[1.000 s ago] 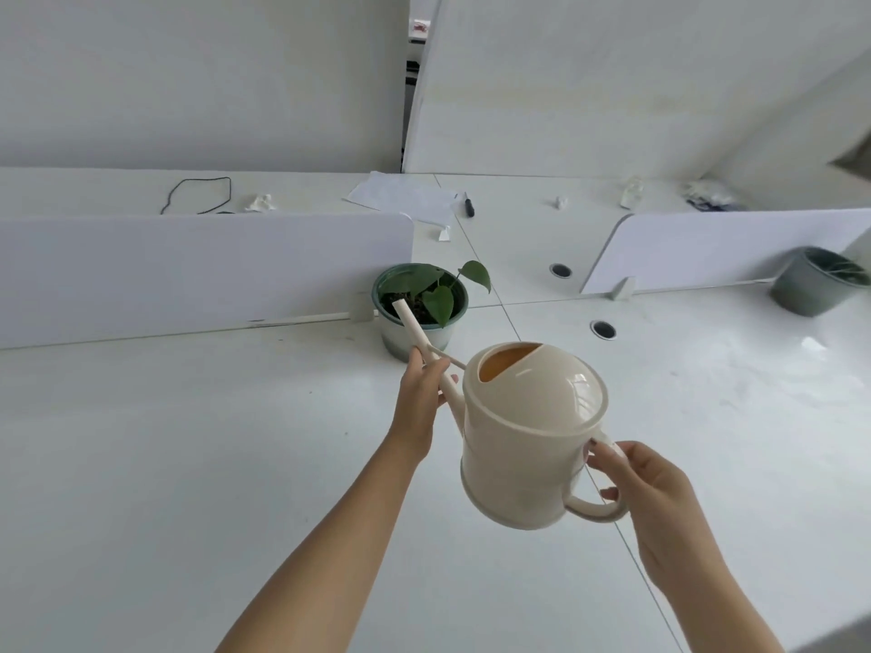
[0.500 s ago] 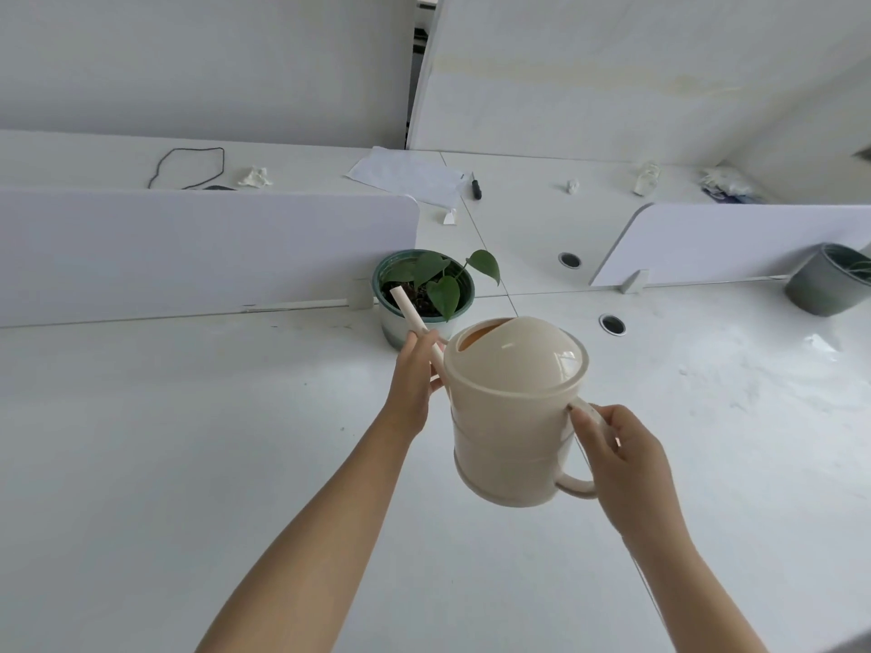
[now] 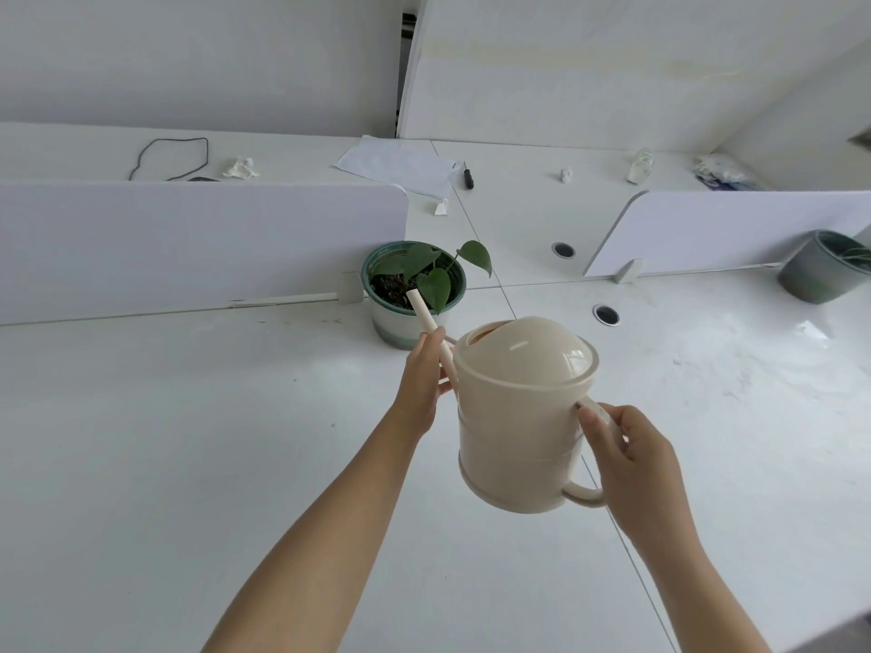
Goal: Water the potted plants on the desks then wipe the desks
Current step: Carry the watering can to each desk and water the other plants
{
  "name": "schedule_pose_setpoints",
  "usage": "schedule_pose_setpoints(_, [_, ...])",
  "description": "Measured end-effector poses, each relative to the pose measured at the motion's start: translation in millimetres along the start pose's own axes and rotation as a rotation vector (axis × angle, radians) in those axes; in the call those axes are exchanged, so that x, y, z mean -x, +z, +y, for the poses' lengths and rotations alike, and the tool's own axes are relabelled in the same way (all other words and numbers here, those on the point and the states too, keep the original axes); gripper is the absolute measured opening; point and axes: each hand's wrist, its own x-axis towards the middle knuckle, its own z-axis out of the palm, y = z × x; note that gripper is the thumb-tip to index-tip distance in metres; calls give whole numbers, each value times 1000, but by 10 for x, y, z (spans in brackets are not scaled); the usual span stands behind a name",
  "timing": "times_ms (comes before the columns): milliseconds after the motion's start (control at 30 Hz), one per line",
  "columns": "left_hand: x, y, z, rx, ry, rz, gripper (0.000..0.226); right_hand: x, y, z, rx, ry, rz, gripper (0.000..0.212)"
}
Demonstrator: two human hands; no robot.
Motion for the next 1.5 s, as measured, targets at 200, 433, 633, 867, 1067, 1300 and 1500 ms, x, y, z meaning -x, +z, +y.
schedule_pose_setpoints(200, [-73, 181, 16, 26, -6, -47, 20, -62, -42, -7, 54, -10, 34, 16])
schedule_pose_setpoints(433, [-165, 385, 110, 41, 10, -95, 33, -150, -81, -126, 90, -36, 85, 14])
schedule_pose_setpoints(633, [-255, 456, 134, 44, -13, -118, 33, -198, -103, -187, 125, -59, 110, 22])
schedule_pose_setpoints(867, [-263, 411, 120, 16, -31, -123, 36, -179, -92, -206, 125, -68, 103, 21])
schedule_pose_setpoints(1067, [-247, 172, 73, 40, -12, -83, 33, -147, 1, -175, 77, -105, 60, 18])
schedule_pose_setpoints(1300, [-187, -124, 180, 61, 19, 9, 32, -112, 211, -259, 80, -149, -35, 19])
schedule_pose_setpoints(1500, [-213, -253, 228, 73, 31, 13, 29, -102, 276, -293, 132, -195, -48, 15])
